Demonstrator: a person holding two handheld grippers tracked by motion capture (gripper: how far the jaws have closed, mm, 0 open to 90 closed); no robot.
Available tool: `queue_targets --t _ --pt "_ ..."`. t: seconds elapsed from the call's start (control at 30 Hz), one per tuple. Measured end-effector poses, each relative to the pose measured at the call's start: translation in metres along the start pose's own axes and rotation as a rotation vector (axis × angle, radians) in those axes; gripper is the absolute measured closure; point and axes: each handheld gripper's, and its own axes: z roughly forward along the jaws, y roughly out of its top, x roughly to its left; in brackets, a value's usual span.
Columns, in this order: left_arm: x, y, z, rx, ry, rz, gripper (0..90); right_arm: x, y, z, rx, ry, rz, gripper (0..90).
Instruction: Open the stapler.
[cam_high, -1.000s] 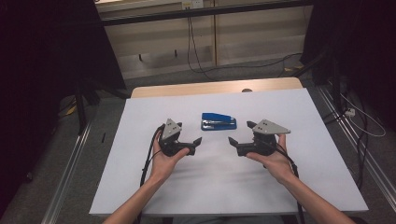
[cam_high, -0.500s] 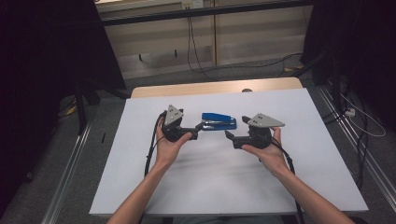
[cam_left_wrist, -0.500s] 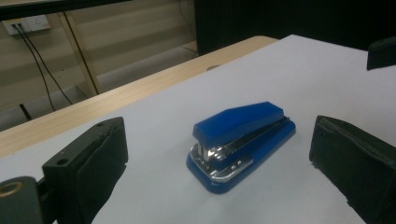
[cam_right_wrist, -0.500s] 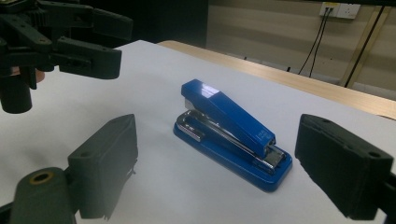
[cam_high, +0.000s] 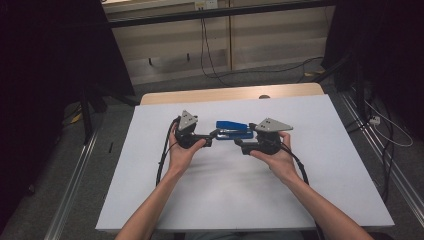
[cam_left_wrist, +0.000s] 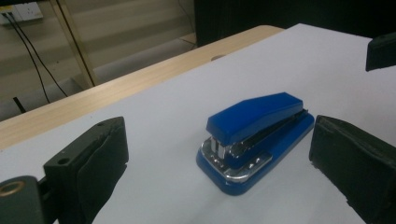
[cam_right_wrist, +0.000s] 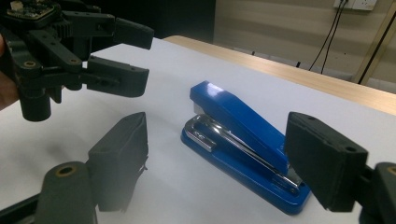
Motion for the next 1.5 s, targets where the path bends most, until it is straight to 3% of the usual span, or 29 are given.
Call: queue_targets --t 0.07,0.13,0.27,0.33,0.43,0.47,0.6,0.7,0.77,0.8,1.0,1.03,1.1,1.2,1.23,1.3,1.5 --pt "0.001 -0.004 0.0 0.007 -0.005 -0.021 4.2 0.001 -0.001 0.002 0.003 0.001 0.004 23.0" --pt "-0.001 -0.007 0.0 0.019 0.018 0.001 4.0 0.002 -0.002 0.003 0.006 0.007 0.008 23.8" --pt "-0.001 -0.009 0.001 0.032 0.013 0.007 4.0 0.004 -0.004 0.004 0.035 0.019 -0.009 24.1" --pt "-0.001 -0.009 0.002 0.032 0.012 0.017 4.8 0.003 -0.004 0.005 0.037 0.024 -0.005 30.0" --pt "-0.001 -0.011 0.004 0.039 0.005 0.01 4.4 0.001 -0.003 0.007 0.041 0.028 0.0 32.2" --pt "-0.001 -0.012 0.005 0.043 0.006 0.014 4.5 -0.001 -0.003 0.008 0.053 0.038 0.002 38.5" --pt "0.0 -0.012 0.006 0.042 0.005 0.012 4.2 -0.003 -0.003 0.011 0.073 0.054 0.006 45.1" --pt "-0.001 -0.013 0.006 0.053 -0.003 0.022 5.1 -0.003 -0.003 0.015 0.071 0.072 0.01 55.6" --pt "-0.001 -0.013 0.006 0.056 -0.008 0.021 4.7 -0.002 -0.003 0.016 0.067 0.07 -0.001 58.4" --pt "-0.001 -0.013 0.006 0.056 -0.011 0.017 4.0 -0.001 -0.001 0.018 0.068 0.073 -0.015 67.0" --pt "-0.003 -0.014 0.005 0.062 -0.007 0.02 4.0 0.001 -0.001 0.023 0.063 0.079 -0.022 80.2" --pt "-0.003 -0.014 0.005 0.058 -0.016 0.011 4.9 0.002 -0.003 0.025 0.063 0.068 -0.022 86.8" --pt "-0.003 -0.014 0.005 0.058 -0.012 0.013 5.6 0.002 -0.003 0.026 0.067 0.062 -0.028 89.1" --pt "-0.003 -0.013 0.004 0.056 -0.016 0.008 8.0 0.003 -0.003 0.027 0.076 0.072 -0.038 90.0" --pt "-0.004 -0.013 0.004 0.052 -0.026 0.011 14.6 0.003 -0.003 0.028 0.074 0.074 -0.037 90.0" --pt "-0.005 -0.013 0.004 0.052 -0.032 0.002 17.9 0.003 -0.003 0.029 0.076 0.073 -0.039 90.0" --pt "-0.007 -0.012 0.003 0.053 -0.051 0.046 39.2 0.003 -0.007 0.036 0.092 0.079 -0.033 90.0"
